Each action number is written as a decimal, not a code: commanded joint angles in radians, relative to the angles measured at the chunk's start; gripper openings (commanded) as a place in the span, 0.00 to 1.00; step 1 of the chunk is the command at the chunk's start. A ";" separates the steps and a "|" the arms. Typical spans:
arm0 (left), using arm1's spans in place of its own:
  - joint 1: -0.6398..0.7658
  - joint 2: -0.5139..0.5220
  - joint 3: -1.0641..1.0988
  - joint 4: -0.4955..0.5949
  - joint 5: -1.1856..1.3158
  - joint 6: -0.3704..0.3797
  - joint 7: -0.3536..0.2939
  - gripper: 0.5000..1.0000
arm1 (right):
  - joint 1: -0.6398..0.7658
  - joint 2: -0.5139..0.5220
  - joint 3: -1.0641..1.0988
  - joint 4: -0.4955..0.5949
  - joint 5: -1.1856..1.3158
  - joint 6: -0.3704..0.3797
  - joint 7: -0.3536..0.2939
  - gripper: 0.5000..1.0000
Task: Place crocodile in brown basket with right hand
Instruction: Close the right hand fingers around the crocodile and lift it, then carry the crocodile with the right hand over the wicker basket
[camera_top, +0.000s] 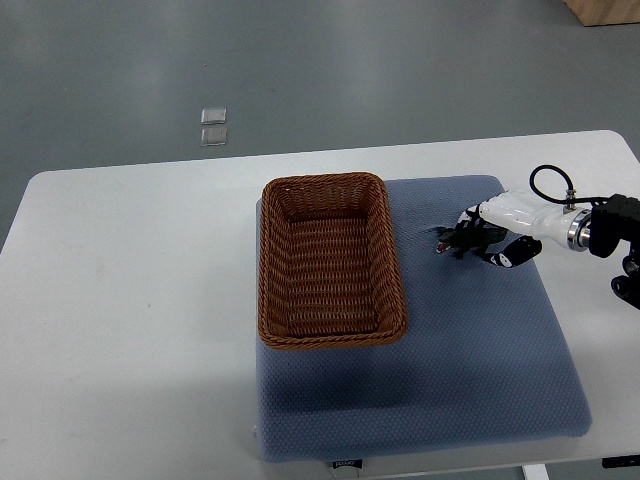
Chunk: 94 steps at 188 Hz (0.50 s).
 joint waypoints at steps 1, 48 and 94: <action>0.000 0.000 0.000 0.000 0.000 0.000 0.000 1.00 | 0.001 -0.004 0.008 0.001 0.004 -0.006 0.002 0.00; 0.000 0.000 0.000 0.000 0.000 0.000 0.000 1.00 | 0.047 -0.002 0.011 0.001 0.009 -0.017 0.005 0.00; 0.000 0.000 0.000 0.000 0.000 0.000 0.000 1.00 | 0.067 0.005 0.013 0.001 0.009 -0.020 0.006 0.00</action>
